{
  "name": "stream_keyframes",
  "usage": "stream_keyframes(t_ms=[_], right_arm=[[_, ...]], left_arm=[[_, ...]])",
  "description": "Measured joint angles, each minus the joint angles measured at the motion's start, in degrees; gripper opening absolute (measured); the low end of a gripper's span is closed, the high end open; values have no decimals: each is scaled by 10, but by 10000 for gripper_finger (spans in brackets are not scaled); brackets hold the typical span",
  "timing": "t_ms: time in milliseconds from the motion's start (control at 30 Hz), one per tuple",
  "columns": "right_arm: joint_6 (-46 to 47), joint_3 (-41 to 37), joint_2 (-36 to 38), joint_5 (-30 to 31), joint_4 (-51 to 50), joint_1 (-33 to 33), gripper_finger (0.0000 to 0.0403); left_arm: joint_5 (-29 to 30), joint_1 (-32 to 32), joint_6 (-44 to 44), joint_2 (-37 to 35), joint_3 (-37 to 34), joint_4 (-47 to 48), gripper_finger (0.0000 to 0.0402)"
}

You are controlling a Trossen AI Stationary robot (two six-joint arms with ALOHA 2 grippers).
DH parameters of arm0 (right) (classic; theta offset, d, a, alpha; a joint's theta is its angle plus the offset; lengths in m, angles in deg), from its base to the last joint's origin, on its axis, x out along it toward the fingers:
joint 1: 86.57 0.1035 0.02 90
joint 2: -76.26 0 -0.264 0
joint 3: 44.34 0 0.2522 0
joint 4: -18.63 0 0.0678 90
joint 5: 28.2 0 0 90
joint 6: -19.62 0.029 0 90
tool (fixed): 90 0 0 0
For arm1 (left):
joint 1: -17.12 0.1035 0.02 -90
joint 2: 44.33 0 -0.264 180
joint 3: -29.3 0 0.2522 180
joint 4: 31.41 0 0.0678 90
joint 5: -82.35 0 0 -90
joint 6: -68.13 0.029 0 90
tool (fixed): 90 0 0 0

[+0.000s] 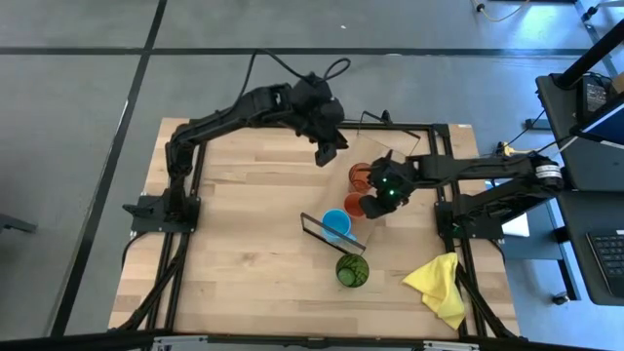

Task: Stack small to large cups/mugs on shelf
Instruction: Adjust the orange cup on the shelf

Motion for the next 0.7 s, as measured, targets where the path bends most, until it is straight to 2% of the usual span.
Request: stream_keyframes(t_ms=[267, 700], right_arm=[[0, 0, -6, 17, 33, 0, 0], [4, 0, 23, -3, 51, 0, 8]], left_arm=[[4, -10, 0, 0, 0, 0, 69], [9, -17, 1, 0, 0, 4, 69]])
